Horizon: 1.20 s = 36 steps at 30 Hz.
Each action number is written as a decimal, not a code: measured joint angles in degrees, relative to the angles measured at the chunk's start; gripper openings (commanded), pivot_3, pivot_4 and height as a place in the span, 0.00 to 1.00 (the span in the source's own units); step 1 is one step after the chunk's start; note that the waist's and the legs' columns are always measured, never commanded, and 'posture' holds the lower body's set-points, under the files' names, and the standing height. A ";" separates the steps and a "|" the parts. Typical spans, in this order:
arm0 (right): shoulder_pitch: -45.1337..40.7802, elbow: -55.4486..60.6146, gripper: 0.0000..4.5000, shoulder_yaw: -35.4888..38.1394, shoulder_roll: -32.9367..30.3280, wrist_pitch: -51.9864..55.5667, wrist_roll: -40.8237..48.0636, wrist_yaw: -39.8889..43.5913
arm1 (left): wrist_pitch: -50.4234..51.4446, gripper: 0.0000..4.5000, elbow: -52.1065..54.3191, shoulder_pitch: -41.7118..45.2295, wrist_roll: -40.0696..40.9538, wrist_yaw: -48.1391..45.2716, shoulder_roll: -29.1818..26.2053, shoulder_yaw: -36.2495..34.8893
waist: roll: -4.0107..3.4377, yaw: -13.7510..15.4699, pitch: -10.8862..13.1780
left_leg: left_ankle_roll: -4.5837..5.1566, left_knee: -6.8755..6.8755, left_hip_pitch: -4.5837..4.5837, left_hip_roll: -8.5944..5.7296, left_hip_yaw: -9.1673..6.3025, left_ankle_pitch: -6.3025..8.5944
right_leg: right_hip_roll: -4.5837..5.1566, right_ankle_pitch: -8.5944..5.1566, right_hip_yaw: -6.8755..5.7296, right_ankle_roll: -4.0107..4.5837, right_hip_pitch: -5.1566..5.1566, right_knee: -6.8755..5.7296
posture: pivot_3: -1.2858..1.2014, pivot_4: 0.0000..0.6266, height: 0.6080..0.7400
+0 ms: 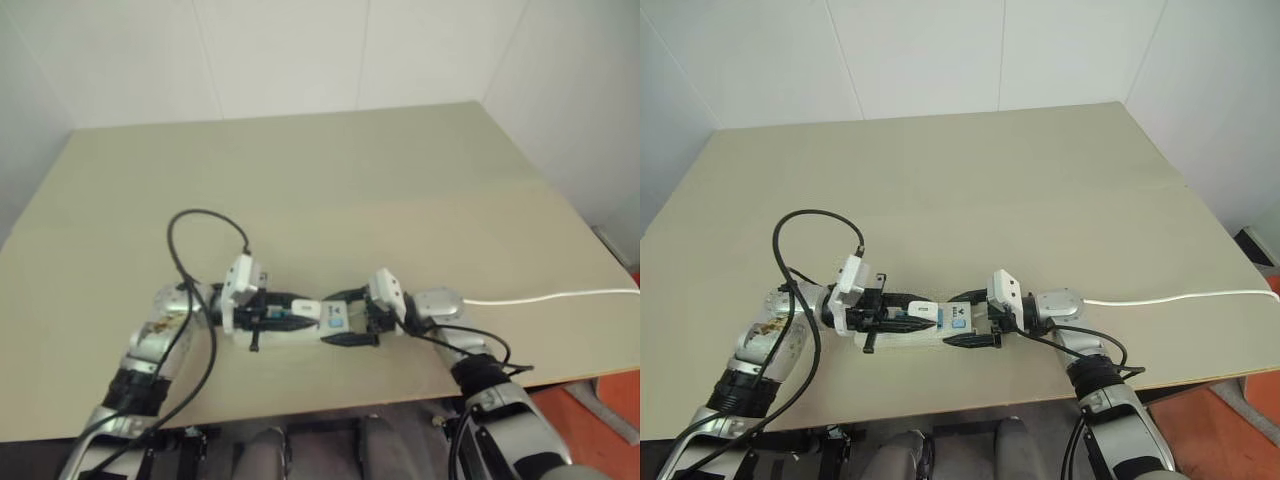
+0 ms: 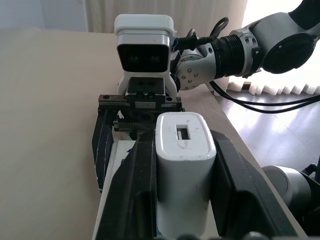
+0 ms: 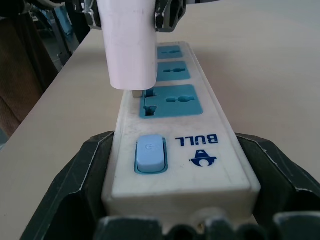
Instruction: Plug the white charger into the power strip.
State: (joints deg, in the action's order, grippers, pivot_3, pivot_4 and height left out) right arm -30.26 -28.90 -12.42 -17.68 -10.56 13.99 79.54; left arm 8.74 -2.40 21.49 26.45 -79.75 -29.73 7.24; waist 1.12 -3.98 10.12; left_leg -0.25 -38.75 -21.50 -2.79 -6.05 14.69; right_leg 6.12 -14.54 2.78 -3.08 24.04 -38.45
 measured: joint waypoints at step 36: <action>0.00 0.22 0.76 -0.64 0.42 0.00 -0.21 -0.25 | -7.79 0.23 -4.96 -0.67 -1.97 0.14 1.74 0.74 | -0.01 -0.10 -0.01 | 0.00 0.07 0.03 0.17 0.02 0.00 | -0.17 0.10 0.00 0.06 -0.02 0.19 | 0.52 0.24 1.00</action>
State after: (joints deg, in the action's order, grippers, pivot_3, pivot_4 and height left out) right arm -30.25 -28.68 -13.06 -17.26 -10.56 13.78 79.29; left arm 0.95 -7.36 20.83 24.48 -79.61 -27.98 7.98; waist 1.11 -4.07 10.12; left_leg -0.25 -38.68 -21.47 -2.63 -6.03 14.69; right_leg 5.95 -14.44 2.78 -3.02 24.01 -38.26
